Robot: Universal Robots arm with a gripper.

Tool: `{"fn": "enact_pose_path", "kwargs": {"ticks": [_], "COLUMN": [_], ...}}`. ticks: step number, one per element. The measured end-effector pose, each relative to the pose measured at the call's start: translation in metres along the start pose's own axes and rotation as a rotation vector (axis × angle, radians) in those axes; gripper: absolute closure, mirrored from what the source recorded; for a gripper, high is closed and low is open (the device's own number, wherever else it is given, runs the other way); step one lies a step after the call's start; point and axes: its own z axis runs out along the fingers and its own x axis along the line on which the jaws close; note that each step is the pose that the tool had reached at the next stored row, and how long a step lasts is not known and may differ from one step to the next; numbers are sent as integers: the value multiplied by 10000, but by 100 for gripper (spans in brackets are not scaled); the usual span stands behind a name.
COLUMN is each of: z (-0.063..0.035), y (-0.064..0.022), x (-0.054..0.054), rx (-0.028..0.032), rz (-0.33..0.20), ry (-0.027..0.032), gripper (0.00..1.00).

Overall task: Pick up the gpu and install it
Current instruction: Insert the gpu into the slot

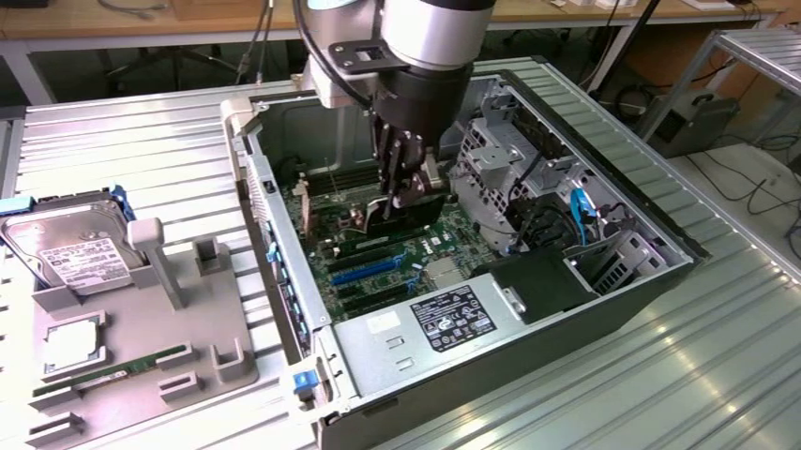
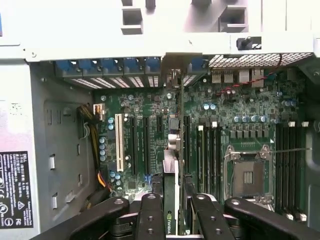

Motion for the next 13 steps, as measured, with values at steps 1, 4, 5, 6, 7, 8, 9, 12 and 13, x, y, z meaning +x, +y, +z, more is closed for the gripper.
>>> {"fn": "enact_pose_path", "kwargs": {"ticks": [1, 4, 5, 6, 7, 8, 9, 12, 13], "z": [17, 96, 113, 147, 171, 188, 207, 260, 284], "y": [-3, -20, -21, -22, -23, -24, -24, -26, -26], "x": [0, -1, -1, -1, -1, -1, -1, 0, -1], "rx": [0, 0, -1, 0, -1, 0, 0, -1, 0], "rz": [1, 3, 3, 3, 2, 2, 2, 3, 4], "ry": [0, 0, 1, 0, 0, 0, 0, 1, 0], "gripper": [74, 74, 74, 74, 74, 74, 74, 74, 74]}}
